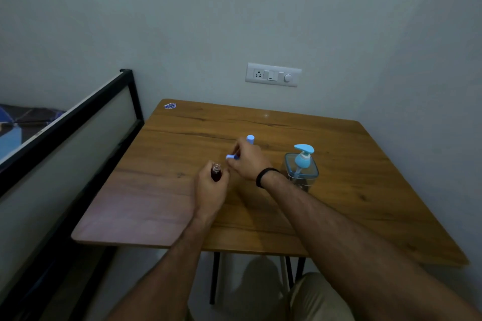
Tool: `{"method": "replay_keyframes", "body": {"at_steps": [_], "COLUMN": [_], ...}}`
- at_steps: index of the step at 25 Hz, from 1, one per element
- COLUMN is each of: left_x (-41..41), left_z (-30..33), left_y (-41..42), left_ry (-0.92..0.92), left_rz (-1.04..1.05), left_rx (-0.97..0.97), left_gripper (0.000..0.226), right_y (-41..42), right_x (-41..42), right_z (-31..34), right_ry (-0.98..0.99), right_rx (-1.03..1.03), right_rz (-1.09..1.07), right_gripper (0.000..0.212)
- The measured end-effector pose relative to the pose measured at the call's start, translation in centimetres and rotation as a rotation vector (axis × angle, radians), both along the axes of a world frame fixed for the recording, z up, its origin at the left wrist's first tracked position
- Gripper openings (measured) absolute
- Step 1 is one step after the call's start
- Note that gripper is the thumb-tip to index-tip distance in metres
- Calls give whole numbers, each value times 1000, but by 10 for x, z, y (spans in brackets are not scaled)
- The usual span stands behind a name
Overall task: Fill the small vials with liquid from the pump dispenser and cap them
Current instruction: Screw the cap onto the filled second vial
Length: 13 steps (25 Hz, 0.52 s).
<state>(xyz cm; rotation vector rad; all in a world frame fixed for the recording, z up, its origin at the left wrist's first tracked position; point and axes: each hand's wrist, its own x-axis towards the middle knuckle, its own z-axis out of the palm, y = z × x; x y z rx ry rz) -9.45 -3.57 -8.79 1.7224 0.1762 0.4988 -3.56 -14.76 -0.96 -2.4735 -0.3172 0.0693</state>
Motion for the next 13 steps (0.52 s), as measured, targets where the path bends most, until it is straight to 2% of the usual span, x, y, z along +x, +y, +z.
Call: {"method": "replay_keyframes", "body": {"at_steps": [3, 6, 10, 13], "left_x": [1, -1, 0, -2], "left_z": [1, 0, -3, 0], "left_y": [0, 1, 3, 1], "left_ry": [-10, 5, 10, -16], "left_rz": [19, -23, -55, -77], "left_rx": [1, -16, -27, -42], "left_gripper": [31, 22, 13, 11], "right_y": [-1, 0, 2, 2], "right_x": [-6, -16, -23, -22], "right_z": [11, 11, 7, 3], "right_ry": [49, 97, 65, 57], "right_rx": [292, 355, 490, 473], "right_rz": [21, 94, 36, 75], "right_gripper": [23, 22, 18, 19]}}
